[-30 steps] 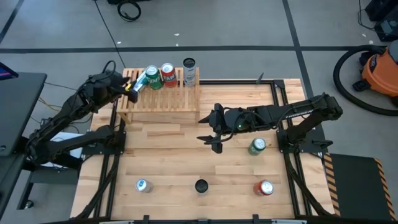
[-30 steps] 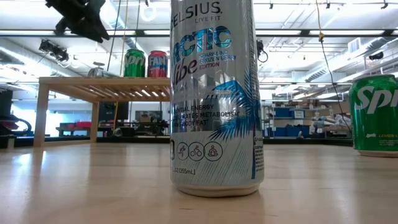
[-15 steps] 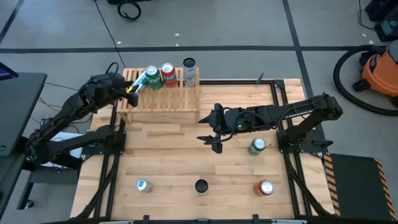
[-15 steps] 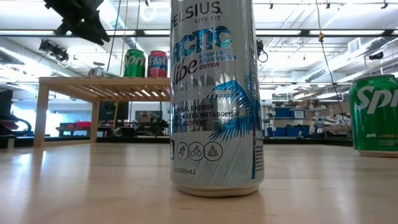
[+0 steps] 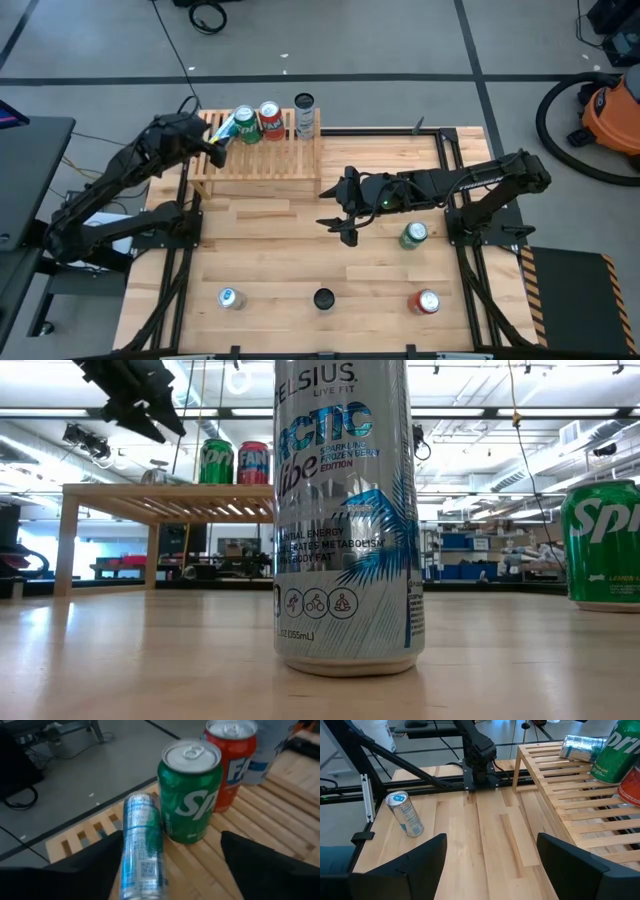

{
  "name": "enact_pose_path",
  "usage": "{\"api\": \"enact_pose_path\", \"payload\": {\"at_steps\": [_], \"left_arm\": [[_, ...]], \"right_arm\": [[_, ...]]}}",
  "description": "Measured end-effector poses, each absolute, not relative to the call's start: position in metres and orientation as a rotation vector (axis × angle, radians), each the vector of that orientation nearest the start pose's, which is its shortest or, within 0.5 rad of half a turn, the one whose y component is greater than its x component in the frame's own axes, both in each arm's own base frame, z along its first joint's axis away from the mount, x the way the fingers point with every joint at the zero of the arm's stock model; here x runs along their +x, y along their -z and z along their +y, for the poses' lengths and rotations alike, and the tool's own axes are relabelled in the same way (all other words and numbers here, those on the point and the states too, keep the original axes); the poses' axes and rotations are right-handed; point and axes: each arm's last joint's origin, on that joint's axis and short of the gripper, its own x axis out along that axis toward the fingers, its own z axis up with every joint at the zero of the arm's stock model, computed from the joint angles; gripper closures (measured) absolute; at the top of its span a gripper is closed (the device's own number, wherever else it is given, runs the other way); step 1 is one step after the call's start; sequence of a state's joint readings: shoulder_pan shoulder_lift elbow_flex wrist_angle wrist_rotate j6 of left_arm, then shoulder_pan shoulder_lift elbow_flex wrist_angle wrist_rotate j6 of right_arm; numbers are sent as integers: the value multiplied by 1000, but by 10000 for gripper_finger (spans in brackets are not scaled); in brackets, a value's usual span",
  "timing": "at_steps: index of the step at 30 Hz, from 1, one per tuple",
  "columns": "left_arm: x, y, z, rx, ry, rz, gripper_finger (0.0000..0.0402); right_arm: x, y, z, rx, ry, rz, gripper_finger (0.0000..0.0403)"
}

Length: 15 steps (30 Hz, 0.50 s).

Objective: Place canned beverage on shelf
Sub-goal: Put the top blue soda can on the shelf

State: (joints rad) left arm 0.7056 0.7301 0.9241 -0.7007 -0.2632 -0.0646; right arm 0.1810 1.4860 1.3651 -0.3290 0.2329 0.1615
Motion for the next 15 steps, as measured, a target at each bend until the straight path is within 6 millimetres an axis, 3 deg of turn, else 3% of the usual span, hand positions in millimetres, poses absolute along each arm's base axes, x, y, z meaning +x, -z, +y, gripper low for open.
{"api": "enact_pose_path", "payload": {"at_steps": [5,15], "left_arm": [[102,-347,97,-184,-955,584,9],[117,-360,110,-211,-935,762,2]], "right_arm": [[330,-355,54,67,86,434,84],[330,-355,54,67,86,432,84]]}}
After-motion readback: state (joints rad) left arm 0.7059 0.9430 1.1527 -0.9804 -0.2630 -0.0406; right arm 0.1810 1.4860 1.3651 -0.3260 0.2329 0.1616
